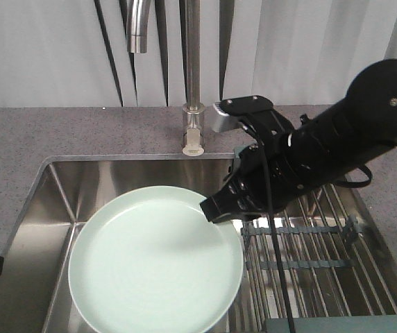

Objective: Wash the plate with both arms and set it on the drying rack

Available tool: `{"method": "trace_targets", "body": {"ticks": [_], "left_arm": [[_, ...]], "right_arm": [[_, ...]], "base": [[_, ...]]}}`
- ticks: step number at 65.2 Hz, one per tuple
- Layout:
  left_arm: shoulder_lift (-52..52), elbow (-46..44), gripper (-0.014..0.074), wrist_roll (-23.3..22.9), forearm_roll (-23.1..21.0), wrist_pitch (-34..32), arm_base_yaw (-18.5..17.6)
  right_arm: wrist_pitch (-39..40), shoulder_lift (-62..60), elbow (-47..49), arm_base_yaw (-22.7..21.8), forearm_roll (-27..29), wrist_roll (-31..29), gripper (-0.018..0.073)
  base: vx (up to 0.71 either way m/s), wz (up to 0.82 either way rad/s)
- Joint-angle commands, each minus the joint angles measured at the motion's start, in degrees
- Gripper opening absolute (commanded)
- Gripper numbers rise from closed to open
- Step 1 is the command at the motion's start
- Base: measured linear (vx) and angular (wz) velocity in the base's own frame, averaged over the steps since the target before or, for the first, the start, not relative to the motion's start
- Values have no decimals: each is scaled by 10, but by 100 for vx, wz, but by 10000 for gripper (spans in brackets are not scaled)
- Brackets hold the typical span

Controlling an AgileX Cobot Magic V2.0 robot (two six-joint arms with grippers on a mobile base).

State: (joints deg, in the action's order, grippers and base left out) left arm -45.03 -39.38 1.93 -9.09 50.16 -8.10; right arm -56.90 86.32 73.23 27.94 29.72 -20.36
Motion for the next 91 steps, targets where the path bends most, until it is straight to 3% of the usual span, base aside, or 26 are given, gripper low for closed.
{"method": "trace_targets", "body": {"ticks": [1,16,34,55,71,91], "left_arm": [[4,-13,488,-5,-8,-24,0],[4,-13,488,-5,-8,-24,0],[4,-13,488,-5,-8,-24,0],[4,-13,488,-5,-8,-24,0],[4,-13,488,-5,-8,-24,0],[4,-13,488,-5,-8,-24,0]], "right_arm": [[22,10,57,-2,17,-7,-8],[17,75,145,-23,6,-5,-8],[6,80,157,-110,9,-5,-8],[46,-19,21,-173,6,-17,-8],[52,-112,-73,-162,-2,-21,-8],[68,-139,-125,-79,-9,12,-8]], "base": [[0,0],[0,0],[0,0],[0,0],[0,0],[0,0]]}}
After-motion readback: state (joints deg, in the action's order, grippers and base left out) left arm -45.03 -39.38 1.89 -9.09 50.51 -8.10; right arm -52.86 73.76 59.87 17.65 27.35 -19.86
